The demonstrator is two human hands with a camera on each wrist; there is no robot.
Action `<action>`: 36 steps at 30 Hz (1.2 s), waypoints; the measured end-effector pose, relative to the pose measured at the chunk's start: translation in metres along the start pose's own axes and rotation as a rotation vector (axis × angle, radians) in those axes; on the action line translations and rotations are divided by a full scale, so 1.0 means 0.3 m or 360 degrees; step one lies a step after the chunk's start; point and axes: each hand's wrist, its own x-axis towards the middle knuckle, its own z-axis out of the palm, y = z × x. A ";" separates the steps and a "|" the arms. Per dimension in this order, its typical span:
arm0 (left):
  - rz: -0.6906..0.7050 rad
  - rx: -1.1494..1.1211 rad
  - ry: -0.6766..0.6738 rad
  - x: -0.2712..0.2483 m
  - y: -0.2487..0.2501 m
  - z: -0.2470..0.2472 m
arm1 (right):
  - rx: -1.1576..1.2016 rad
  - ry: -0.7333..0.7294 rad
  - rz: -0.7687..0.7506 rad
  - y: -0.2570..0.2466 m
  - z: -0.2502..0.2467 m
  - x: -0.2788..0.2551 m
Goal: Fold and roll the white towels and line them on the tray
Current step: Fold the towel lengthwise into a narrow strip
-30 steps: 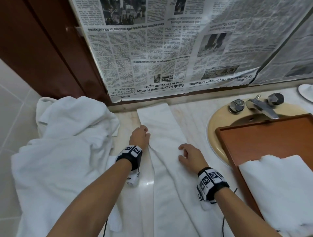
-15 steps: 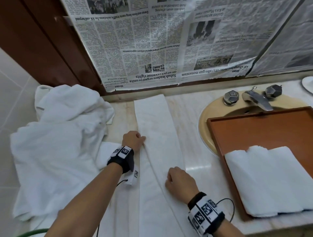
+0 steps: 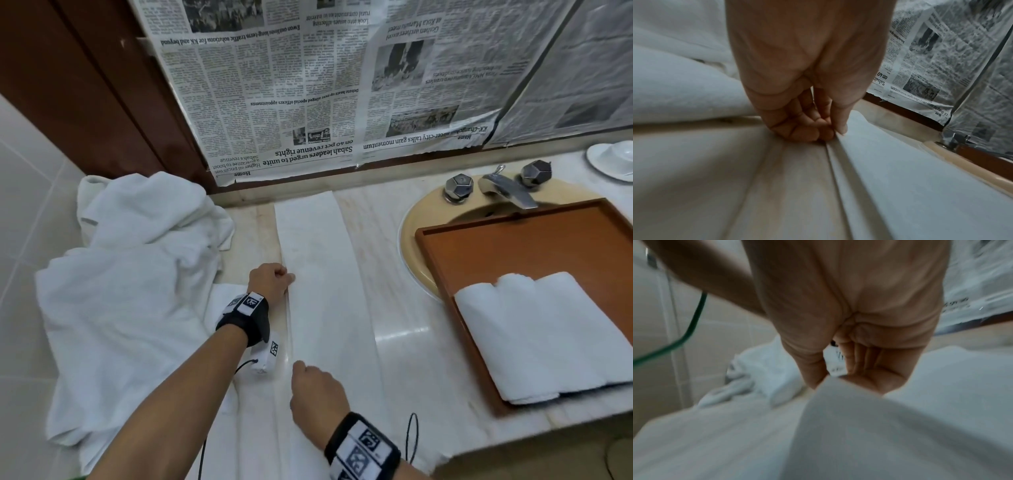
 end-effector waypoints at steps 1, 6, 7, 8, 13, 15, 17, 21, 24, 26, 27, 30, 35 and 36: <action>0.0007 0.0003 0.0008 -0.003 -0.002 -0.003 | -0.0017 -0.0019 0.0015 -0.010 0.037 0.005; 0.0011 -0.0058 0.0065 -0.039 -0.009 -0.011 | 0.0207 0.0125 -0.0035 0.021 0.102 -0.056; 0.0007 -0.0058 0.0082 -0.061 -0.015 -0.012 | 0.0248 0.0172 -0.0050 0.043 0.108 -0.077; 0.0010 -0.0045 0.0093 -0.087 -0.022 -0.012 | 0.0264 0.0210 -0.0053 0.065 0.112 -0.100; -0.0007 0.0057 -0.0003 -0.238 -0.098 0.056 | 0.0350 0.0159 -0.0010 0.150 0.145 -0.168; -0.0024 0.0144 -0.0033 -0.262 -0.122 0.083 | 0.0378 0.0122 -0.0007 0.164 0.150 -0.162; 0.0023 0.0180 0.0007 -0.262 -0.122 0.086 | 0.0379 0.0114 -0.0014 0.170 0.150 -0.157; 0.0106 0.0188 0.0054 -0.246 -0.114 0.075 | 0.0150 0.0144 -0.0011 0.153 0.156 -0.188; 0.0101 0.0121 0.0056 -0.244 -0.122 0.077 | 0.0021 0.0221 -0.0027 0.111 0.199 -0.220; 0.0116 0.0086 0.0061 -0.249 -0.125 0.080 | -0.0074 0.0193 -0.0065 0.083 0.241 -0.246; 0.0128 0.0077 0.0062 -0.252 -0.131 0.083 | -0.0134 0.0198 -0.0095 0.075 0.267 -0.257; 0.0112 0.0035 0.0059 -0.278 -0.136 0.084 | -0.0311 0.0085 -0.0102 0.046 0.303 -0.275; 0.0109 0.0079 0.0054 -0.287 -0.139 0.090 | -0.0291 0.0053 -0.0082 0.039 0.321 -0.293; 0.0091 0.0064 0.0064 -0.285 -0.136 0.088 | -0.0223 0.0075 -0.0124 0.045 0.316 -0.303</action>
